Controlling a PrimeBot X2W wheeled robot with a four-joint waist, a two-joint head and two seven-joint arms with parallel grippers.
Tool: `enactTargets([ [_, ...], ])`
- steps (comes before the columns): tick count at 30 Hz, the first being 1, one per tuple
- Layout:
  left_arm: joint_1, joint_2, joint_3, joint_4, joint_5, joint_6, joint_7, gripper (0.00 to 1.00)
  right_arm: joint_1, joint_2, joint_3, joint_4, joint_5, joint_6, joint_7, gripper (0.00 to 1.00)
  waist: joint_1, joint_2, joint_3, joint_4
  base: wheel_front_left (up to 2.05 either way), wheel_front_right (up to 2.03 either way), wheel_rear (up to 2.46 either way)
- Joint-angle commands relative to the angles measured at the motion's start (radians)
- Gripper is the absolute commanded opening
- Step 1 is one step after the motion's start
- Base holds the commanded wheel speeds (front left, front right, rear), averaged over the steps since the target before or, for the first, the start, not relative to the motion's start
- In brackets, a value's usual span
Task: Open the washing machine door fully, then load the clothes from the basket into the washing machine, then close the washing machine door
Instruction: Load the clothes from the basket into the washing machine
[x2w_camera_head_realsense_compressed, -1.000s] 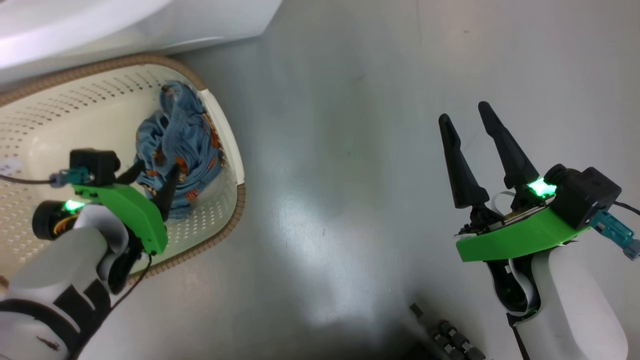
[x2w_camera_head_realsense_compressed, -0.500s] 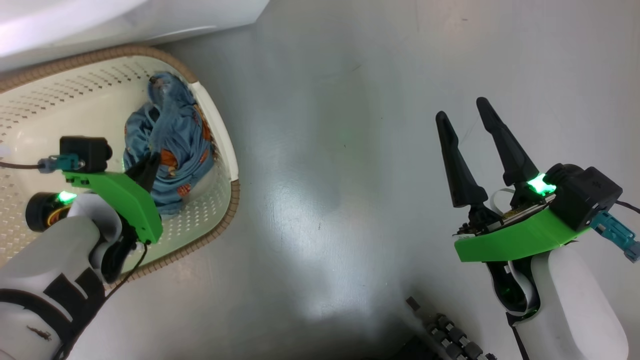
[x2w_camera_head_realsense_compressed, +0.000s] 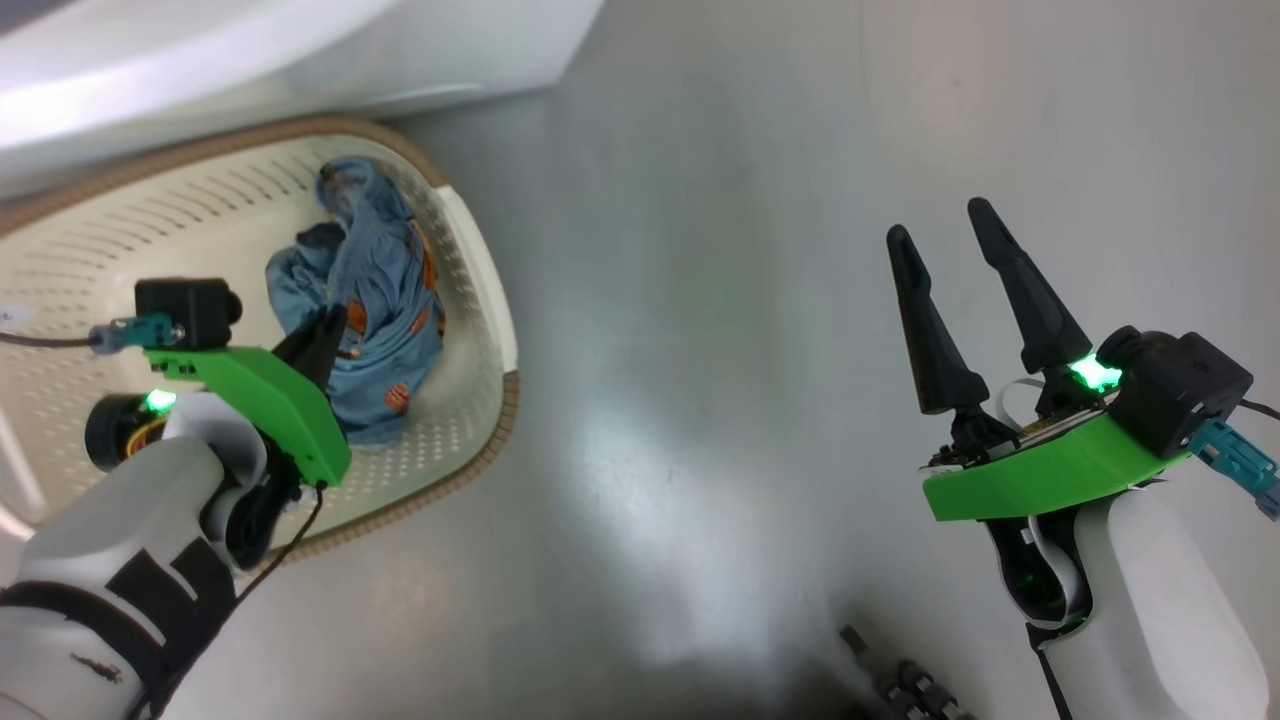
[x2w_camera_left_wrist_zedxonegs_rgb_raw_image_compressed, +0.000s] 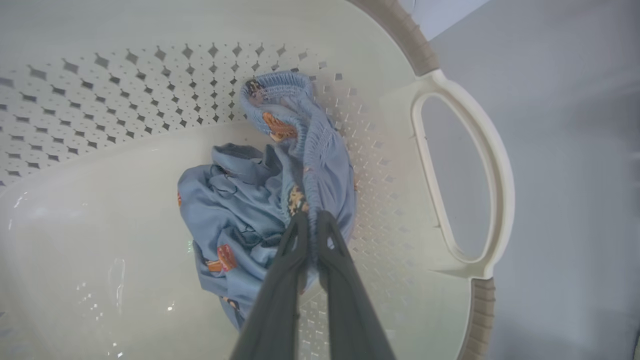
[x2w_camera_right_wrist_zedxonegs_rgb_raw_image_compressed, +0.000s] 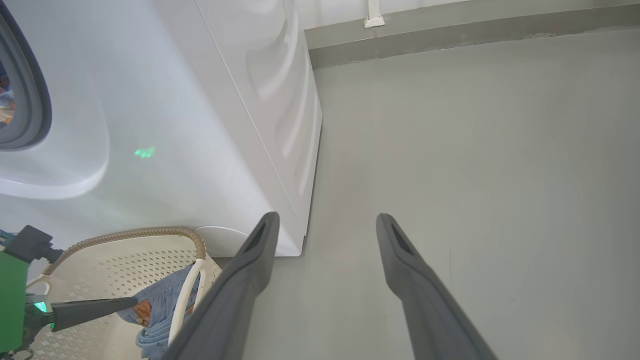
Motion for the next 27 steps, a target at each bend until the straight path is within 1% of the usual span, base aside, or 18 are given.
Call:
enactTargets([
  [1, 0.032, 0.031, 0.035, -0.015, 0.0, -0.002, -0.012, 0.0, 0.018, -0.008, 0.018, -0.008, 0.004, 0.002, -0.012, 1.0, 0.0, 0.0, -0.057, 0.041, 0.0, 0.0, 0.0],
  [4, 0.058, 0.034, 0.103, -0.032, 0.027, -0.002, -0.013, 0.0, 0.02, -0.017, 0.017, 0.007, 0.01, 0.002, -0.012, 1.0, 0.0, 0.0, -0.098, 0.068, 0.0, 0.0, 0.0],
  [5, 0.058, 0.034, 0.103, -0.032, 0.027, -0.002, -0.013, 0.0, 0.02, -0.017, 0.017, 0.007, 0.01, 0.002, -0.012, 1.0, 0.0, 0.0, -0.098, 0.068, 0.0, 0.0, 0.0],
  [10, 0.13, 0.028, 0.238, -0.062, 0.107, -0.002, -0.013, 0.0, 0.036, -0.036, 0.019, 0.037, 0.022, 0.002, -0.012, 1.0, 0.0, 0.0, -0.175, 0.11, 0.0, 0.0, 0.0],
  [17, 0.247, 0.01, 0.431, -0.123, 0.247, -0.002, -0.013, 0.0, 0.075, -0.063, 0.023, 0.078, 0.041, 0.002, -0.012, 1.0, 0.0, 0.0, -0.288, 0.159, 0.0, 0.0, 0.0],
  [18, 0.281, 0.004, 0.482, -0.145, 0.29, -0.002, -0.013, 0.0, 0.088, -0.071, 0.023, 0.088, 0.046, 0.002, -0.012, 1.0, 0.0, 0.0, -0.318, 0.171, 0.0, 0.0, 0.0],
  [19, 0.297, 0.002, 0.508, -0.155, 0.31, -0.002, -0.013, 0.0, 0.094, -0.076, 0.023, 0.091, 0.048, 0.002, -0.012, 1.0, 0.0, 0.0, -0.332, 0.176, 0.0, 0.0, 0.0],
  [27, 0.408, -0.009, 0.672, -0.243, 0.454, -0.002, -0.013, 0.0, 0.145, -0.109, 0.024, 0.107, 0.066, 0.002, -0.012, 1.0, 0.0, 0.0, -0.432, 0.212, 0.0, 0.0, 0.0],
])
